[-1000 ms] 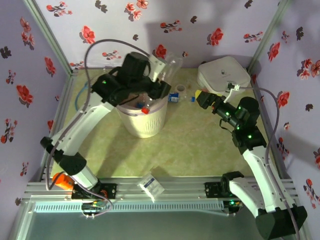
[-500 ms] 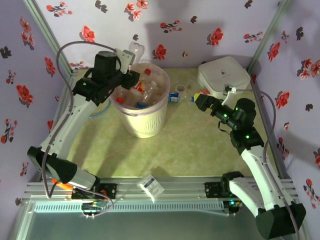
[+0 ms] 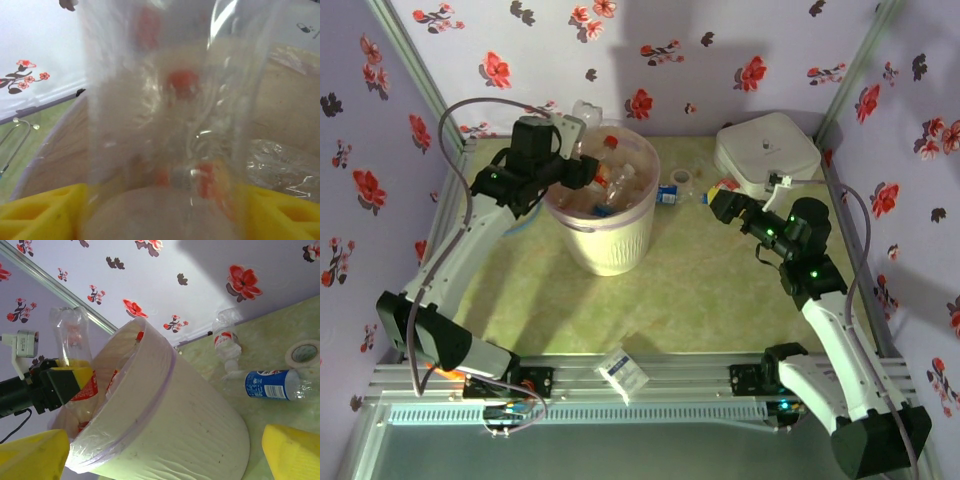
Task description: Put the plastic bottles in the bin
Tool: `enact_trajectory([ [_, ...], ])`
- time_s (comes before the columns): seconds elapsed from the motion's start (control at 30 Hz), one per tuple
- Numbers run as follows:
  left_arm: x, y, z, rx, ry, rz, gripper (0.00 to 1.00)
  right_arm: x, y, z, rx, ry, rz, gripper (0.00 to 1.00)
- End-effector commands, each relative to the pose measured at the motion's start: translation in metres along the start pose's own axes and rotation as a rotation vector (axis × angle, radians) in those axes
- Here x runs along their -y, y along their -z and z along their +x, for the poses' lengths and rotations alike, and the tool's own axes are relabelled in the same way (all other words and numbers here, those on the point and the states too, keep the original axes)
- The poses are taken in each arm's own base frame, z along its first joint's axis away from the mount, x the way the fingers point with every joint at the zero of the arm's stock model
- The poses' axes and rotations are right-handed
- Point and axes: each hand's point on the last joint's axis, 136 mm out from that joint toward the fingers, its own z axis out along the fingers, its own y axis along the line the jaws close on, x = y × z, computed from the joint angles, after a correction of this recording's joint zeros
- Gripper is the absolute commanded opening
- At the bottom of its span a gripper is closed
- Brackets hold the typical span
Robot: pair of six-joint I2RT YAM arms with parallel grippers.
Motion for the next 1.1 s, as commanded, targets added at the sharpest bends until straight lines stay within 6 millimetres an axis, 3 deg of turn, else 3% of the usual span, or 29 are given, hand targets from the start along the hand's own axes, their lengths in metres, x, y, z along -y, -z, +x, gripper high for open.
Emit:
enact_trajectory([
  [0.0, -0.001, 0.031, -0.032, 0.087, 0.001, 0.008, 0.84, -0.002, 0.003, -0.001, 0.016, 0.010, -0.015, 0.99],
  [0.1, -0.002, 0.036, -0.040, 0.095, -0.005, 0.006, 0.83, -0.001, 0.003, 0.000, 0.013, 0.007, -0.013, 0.99],
  [0.2, -0.004, 0.031, -0.037, 0.068, 0.004, -0.006, 0.71, -0.001, 0.003, 0.000, 0.011, 0.007, -0.013, 0.99],
  [0.53, -0.012, -0.011, 0.029, -0.115, 0.030, -0.059, 0.28, 0.004, 0.000, 0.002, 0.003, 0.008, -0.002, 0.99],
  [0.67, -0.005, -0.022, 0.064, -0.191, 0.071, -0.045, 0.22, 0.009, -0.003, 0.005, -0.006, -0.001, 0.007, 0.99],
  [0.87, 0.020, -0.036, 0.110, -0.285, 0.095, 0.033, 0.16, 0.011, -0.008, 0.006, -0.009, -0.023, 0.001, 0.99],
  [0.97, 0.028, -0.034, 0.115, -0.266, 0.129, 0.070, 0.15, 0.011, -0.009, 0.005, -0.010, -0.028, -0.002, 0.99],
  [1.07, 0.028, -0.019, 0.093, -0.191, 0.136, 0.080, 0.15, 0.012, -0.008, 0.006, -0.012, -0.028, 0.000, 0.99],
])
